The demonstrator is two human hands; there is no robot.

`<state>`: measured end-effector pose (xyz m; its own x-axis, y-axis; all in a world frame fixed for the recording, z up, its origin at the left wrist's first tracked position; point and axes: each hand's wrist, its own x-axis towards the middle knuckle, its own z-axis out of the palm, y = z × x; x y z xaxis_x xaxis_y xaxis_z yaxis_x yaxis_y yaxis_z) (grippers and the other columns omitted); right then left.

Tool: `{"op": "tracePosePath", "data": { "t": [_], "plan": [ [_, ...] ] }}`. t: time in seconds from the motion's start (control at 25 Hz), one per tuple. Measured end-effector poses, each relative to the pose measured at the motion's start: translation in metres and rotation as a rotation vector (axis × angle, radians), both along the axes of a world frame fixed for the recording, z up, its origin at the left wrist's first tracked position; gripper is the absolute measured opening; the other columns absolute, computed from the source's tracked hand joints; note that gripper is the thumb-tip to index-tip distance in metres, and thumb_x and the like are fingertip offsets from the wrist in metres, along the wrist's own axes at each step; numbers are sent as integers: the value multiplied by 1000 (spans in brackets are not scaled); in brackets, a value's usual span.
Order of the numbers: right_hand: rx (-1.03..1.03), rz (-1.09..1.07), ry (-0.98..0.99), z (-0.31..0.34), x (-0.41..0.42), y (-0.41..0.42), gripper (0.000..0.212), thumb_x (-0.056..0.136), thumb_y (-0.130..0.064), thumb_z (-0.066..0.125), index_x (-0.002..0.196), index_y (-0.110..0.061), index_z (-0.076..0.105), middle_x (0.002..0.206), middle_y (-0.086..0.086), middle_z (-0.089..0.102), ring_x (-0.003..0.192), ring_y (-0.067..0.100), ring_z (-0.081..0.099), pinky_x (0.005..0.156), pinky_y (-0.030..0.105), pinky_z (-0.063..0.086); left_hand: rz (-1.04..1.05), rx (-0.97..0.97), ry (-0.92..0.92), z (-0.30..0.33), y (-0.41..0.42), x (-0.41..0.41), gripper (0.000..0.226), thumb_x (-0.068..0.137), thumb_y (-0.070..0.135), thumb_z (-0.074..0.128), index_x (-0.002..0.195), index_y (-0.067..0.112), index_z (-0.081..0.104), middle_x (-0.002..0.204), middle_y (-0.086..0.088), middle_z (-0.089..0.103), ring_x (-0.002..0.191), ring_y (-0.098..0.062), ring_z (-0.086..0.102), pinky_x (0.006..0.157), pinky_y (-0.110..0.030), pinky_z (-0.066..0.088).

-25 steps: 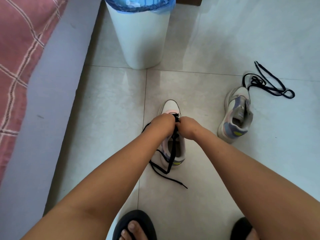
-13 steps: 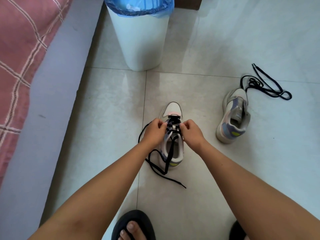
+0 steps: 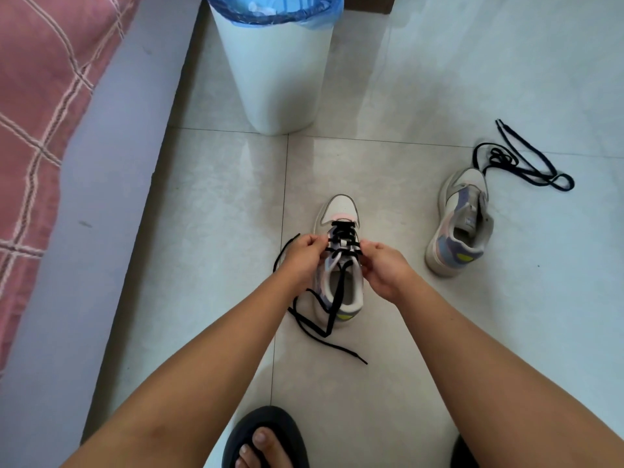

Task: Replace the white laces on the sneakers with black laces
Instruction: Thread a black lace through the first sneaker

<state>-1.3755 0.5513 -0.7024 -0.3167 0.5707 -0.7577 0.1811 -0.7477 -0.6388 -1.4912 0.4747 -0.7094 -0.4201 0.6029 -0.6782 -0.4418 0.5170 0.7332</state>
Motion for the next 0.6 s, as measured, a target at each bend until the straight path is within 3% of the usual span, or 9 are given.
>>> {"op": "tracePosePath", "data": {
  "t": [0.12,0.2,0.28,0.4,0.52,0.6],
  "plan": [
    [175,259,-202,9,-4,8,18,93,-24,58,79,-14,53,75,1,57,65,10,52,61,22,40,-232,-86,95,8,13,-15,28,94,35,53,78,14,61,73,-3,57,65,-17,50,65,-28,41],
    [221,333,-286,11,-7,11,20,92,-21,59,74,-15,53,77,3,55,66,12,48,60,23,38,-377,-118,207,13,18,-17,29,94,31,54,69,16,56,68,-4,51,60,-16,44,60,-27,36],
    [63,165,-190,7,-9,9,18,96,-17,52,79,-15,56,74,2,60,66,11,53,58,23,41,-270,-66,129,15,17,-10,29,97,21,50,69,15,51,66,-3,49,54,-13,43,51,-21,35],
    [-167,-155,82,3,-8,1,23,100,-11,41,86,-6,58,62,4,67,58,13,63,55,24,54,106,23,-144,18,8,6,24,98,12,46,75,11,51,67,-3,54,46,-6,53,43,-15,41],
    [-29,-131,-52,7,-5,1,16,96,-13,52,82,-7,55,66,8,59,55,16,55,57,25,48,38,-60,84,13,7,2,13,96,21,50,86,11,52,78,-2,56,68,-14,56,58,-21,45],
    [184,110,-325,16,-1,4,24,92,-28,58,78,-10,49,69,9,47,61,20,44,62,31,40,-88,-142,325,17,6,-10,22,95,33,50,97,11,45,89,-1,52,76,-18,52,66,-29,46]
  ]
}}
